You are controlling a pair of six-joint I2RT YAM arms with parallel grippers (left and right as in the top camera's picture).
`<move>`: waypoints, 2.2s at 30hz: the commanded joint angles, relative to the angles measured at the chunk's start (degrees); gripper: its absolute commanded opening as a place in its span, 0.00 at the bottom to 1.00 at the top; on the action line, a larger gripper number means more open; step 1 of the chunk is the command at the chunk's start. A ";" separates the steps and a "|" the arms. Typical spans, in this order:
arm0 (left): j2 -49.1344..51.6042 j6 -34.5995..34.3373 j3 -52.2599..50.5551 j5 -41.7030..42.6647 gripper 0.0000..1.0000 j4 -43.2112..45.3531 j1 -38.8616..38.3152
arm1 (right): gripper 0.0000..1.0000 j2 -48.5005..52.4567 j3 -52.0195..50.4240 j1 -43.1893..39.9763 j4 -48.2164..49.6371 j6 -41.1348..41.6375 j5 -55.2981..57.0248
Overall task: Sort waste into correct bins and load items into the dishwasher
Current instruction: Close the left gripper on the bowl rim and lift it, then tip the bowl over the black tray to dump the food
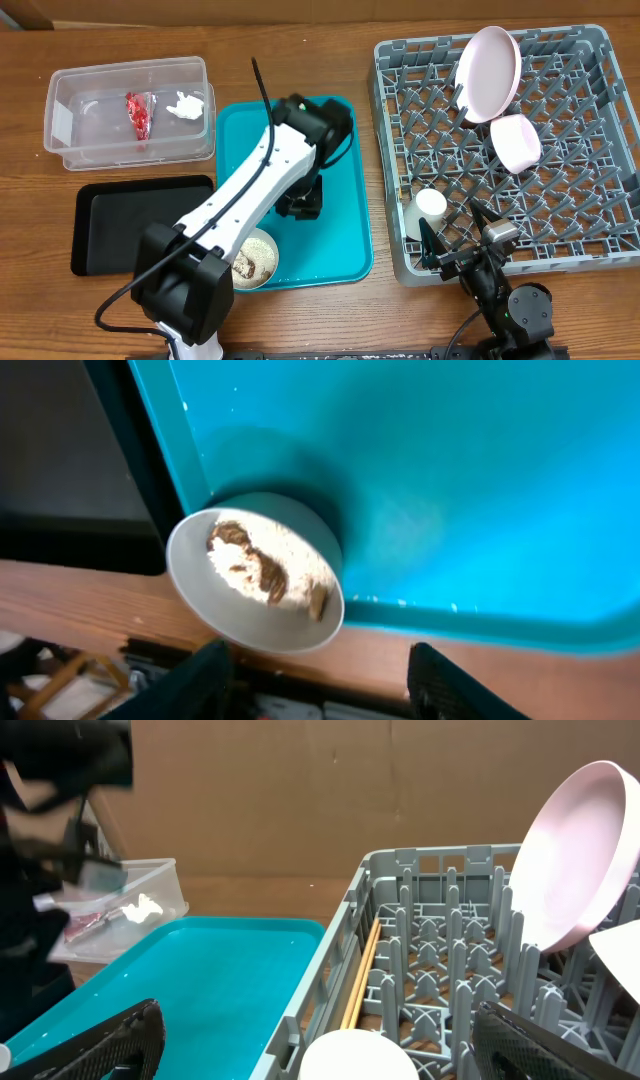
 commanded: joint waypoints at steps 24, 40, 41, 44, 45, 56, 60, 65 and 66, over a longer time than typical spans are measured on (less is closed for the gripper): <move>0.46 -5.46 -24.68 1.73 0.28 23.74 2.84 | 1.00 -0.48 -0.57 -0.28 0.31 0.24 0.24; -6.16 -1.03 -14.62 2.69 0.04 12.28 6.84 | 1.00 -0.48 -0.57 -0.28 0.31 0.22 0.24; -7.39 -0.72 -14.27 2.97 0.04 11.93 7.69 | 1.00 -0.48 -0.57 -0.28 0.31 0.22 0.22; -11.91 3.19 -14.12 7.63 0.04 12.68 12.26 | 1.00 -0.48 -0.57 -0.28 0.31 0.24 0.24; -13.44 5.57 -14.12 10.64 0.04 13.22 14.58 | 1.00 -0.48 -0.57 -0.28 0.31 0.22 0.22; -17.40 30.14 -14.29 44.63 0.04 15.06 47.65 | 1.00 -0.48 -0.57 -0.26 0.31 0.22 0.22; -17.40 39.67 -14.32 55.65 0.06 16.74 58.64 | 1.00 -0.48 -0.57 -0.28 0.31 0.22 0.22; -17.40 49.00 -15.76 65.16 0.04 18.21 63.69 | 1.00 -0.48 -0.57 -0.28 0.31 0.24 0.24; -17.40 50.84 -16.41 67.56 0.04 18.49 64.11 | 1.00 -0.48 -0.57 -0.28 0.31 0.22 0.22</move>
